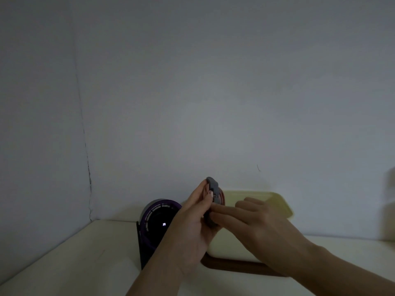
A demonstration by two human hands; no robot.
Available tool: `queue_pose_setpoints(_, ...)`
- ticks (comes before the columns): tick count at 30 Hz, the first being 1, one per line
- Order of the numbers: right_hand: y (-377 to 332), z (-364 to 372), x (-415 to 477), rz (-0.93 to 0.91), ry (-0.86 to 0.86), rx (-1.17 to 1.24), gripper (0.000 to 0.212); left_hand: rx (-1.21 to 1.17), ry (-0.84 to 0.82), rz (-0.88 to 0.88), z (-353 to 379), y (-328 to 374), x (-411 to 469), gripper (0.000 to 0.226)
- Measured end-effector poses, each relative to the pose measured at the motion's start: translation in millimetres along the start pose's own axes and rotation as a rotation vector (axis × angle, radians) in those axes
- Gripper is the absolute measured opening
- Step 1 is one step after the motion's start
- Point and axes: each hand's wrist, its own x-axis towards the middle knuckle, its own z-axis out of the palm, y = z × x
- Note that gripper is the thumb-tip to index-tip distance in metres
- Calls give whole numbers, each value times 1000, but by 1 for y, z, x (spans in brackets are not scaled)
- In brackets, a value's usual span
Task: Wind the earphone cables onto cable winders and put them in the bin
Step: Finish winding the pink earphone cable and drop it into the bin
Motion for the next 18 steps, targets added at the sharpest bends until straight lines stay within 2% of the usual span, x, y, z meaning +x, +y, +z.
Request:
queue_pose_setpoints(3, 5, 6, -3, 19, 18, 67, 24, 24, 72, 75, -2, -6, 1, 40)
queue_pose_setpoints(6, 7, 11, -7, 151, 80, 246, 21, 31, 90, 135, -1, -6, 1, 41)
queue_pose_setpoints(9, 7, 9, -7, 271, 130, 385, 19, 77, 79, 150, 0, -6, 2, 32)
queue_pose_setpoints(13, 13, 2, -3, 374, 60, 398, 19, 180, 56, 166, -2, -6, 0, 46)
queue_pose_setpoints(18, 26, -9, 6, 341, -36, 284, 18, 225, 28, 140, -5, -8, -2, 43)
